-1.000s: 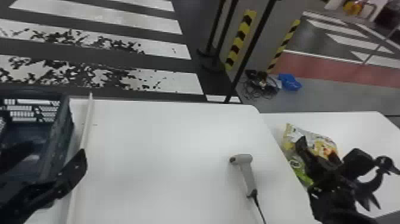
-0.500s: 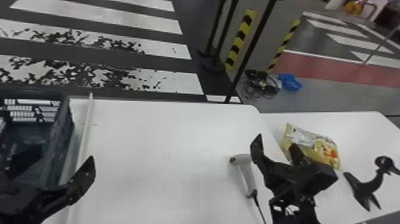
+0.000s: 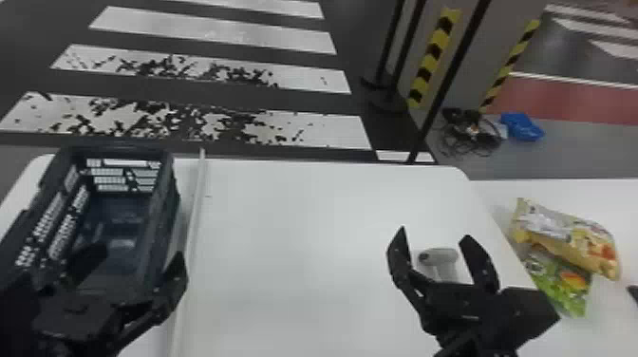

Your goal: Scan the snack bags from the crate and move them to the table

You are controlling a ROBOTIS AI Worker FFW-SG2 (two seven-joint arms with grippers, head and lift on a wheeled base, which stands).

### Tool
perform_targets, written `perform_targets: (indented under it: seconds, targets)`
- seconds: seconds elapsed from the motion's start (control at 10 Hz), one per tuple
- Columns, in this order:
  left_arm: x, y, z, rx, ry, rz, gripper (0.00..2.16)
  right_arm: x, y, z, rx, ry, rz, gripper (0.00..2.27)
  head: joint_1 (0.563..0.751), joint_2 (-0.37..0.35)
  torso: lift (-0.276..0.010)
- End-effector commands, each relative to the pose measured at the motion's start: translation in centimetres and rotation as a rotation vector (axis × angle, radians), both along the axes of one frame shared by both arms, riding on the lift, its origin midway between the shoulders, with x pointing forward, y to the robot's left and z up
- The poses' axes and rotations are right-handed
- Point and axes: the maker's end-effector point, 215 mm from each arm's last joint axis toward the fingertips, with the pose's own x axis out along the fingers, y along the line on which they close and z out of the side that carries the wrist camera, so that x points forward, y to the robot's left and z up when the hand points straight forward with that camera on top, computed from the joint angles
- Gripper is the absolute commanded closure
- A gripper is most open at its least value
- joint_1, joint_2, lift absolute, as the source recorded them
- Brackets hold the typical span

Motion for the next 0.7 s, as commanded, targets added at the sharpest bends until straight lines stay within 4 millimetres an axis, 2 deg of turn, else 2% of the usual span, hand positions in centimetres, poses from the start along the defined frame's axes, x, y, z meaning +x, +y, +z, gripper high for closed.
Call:
perform_targets:
  seconds: [0.0,0.2,0.4,0.5,0.6]
  targets:
    - [-1.6,0.7,-0.3,0.014,-0.011,0.016,0.04,-1.1,1.8,-2.9,-0.006,0.134,0.038,0.03,0.695,-0.16,-0.095]
    - [-3.9,1.1,-1.1,0.018,0.023,0.028,0.04,-3.2,2.4,-4.4,-0.002,0.204,0.055,0.04,0.695,-0.121,-0.095]
    - [-6.0,1.9,-3.0,0.028,0.084,0.062,0.04,-5.6,2.8,-6.0,0.001,0.255,0.081,0.05,0.695,-0.112,-0.095]
    - [-7.1,2.0,-3.9,0.024,0.113,0.068,0.04,-6.7,2.8,-6.3,0.001,0.265,0.083,0.05,0.695,-0.104,-0.095]
    - [-8.0,2.2,-4.4,0.02,0.127,0.077,0.04,-7.8,2.7,-5.7,0.003,0.241,0.084,0.07,0.695,-0.102,-0.095]
